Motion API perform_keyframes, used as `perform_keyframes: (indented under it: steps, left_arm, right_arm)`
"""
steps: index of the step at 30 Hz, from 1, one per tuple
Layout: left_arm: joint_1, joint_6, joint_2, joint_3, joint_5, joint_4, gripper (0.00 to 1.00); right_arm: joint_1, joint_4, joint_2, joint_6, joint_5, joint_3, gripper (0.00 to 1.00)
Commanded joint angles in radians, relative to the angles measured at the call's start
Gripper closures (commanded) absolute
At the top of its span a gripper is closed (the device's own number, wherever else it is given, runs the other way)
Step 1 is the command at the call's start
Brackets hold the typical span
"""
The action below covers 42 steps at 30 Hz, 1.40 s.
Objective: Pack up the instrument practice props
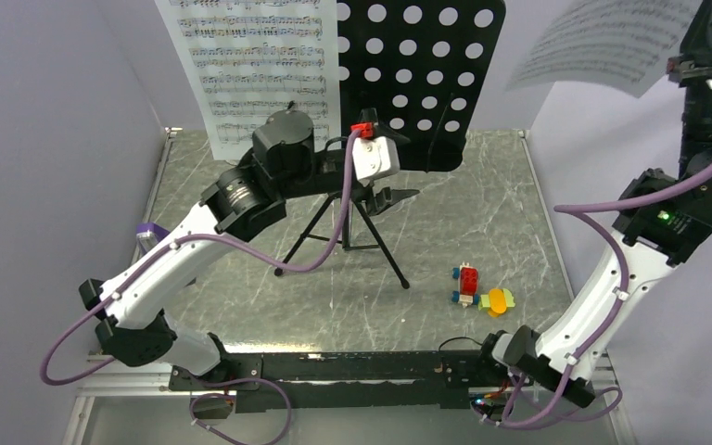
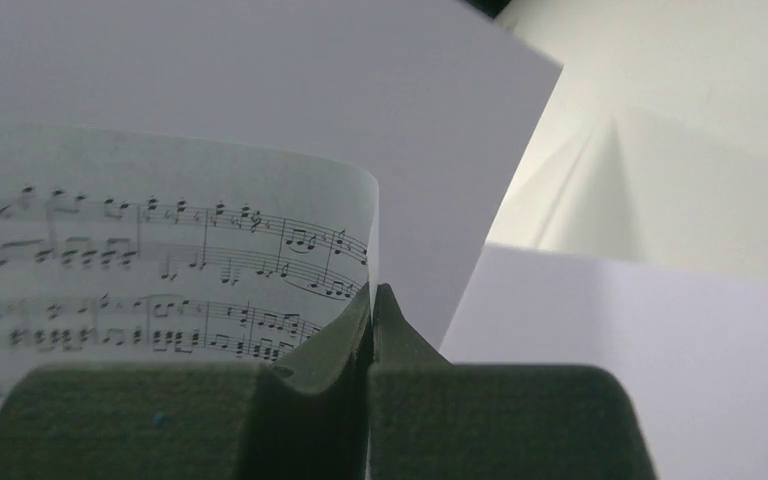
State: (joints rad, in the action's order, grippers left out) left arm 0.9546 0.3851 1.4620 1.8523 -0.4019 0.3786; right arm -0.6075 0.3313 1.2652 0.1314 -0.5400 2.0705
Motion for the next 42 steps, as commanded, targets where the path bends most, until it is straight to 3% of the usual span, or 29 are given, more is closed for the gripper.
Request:
perform_keyframes:
  steps: [1, 7, 12, 16, 18, 22, 25, 29, 32, 35, 38, 42]
  left_arm:
    - [-0.005, 0.135, -0.122, -0.042, 0.048, 0.065, 0.16]
    - [-0.004, 0.287, -0.275, -0.24, 0.187, -0.043, 0.14]
    - [-0.004, 0.442, -0.346, -0.307, 0.119, 0.059, 0.12]
    - [-0.004, 0.568, -0.476, -0.496, 0.098, 0.09, 0.01]
    - [-0.004, 0.621, -0.551, -0.602, 0.115, 0.081, 0.01]
    - [-0.004, 0.59, -0.689, -0.809, 0.171, -0.043, 0.01]
    - [-0.003, 0.51, -0.714, -0.89, 0.234, -0.032, 0.01]
    - [-0.027, 0.345, -0.597, -0.885, 0.282, 0.087, 0.01]
    - [-0.133, 0.233, -0.492, -0.859, 0.194, 0.135, 0.01]
    - [-0.328, 0.173, -0.403, -0.835, 0.016, 0.127, 0.01]
    - [-0.395, 0.178, -0.328, -0.778, -0.052, 0.187, 0.01]
    - [-0.432, 0.142, -0.338, -0.824, -0.031, 0.184, 0.01]
  right_arm:
    - [-0.007, -0.087, -0.092, -0.099, -0.076, -0.213, 1.0]
    - [-0.009, -0.108, -0.263, -0.177, -0.185, -0.561, 1.0]
    - [-0.009, -0.289, -0.311, -0.211, -0.294, -0.68, 1.0]
    - [-0.008, -0.325, -0.325, -0.201, -0.379, -0.812, 1.0]
    - [-0.007, -0.327, -0.328, -0.184, -0.431, -0.872, 1.0]
    - [0.028, -0.387, -0.327, -0.198, -0.446, -0.949, 1.0]
    - [0.078, -0.464, -0.31, -0.269, -0.441, -0.96, 1.0]
    - [0.16, -0.594, -0.248, -0.365, -0.453, -0.93, 1.0]
    - [0.217, -0.673, -0.192, -0.396, -0.427, -0.883, 1.0]
    - [0.232, -0.804, -0.102, -0.357, -0.377, -0.727, 1.0]
    - [0.239, -0.985, -0.017, -0.389, -0.346, -0.578, 1.0]
    - [0.24, -1.031, 0.038, -0.436, -0.357, -0.571, 1.0]
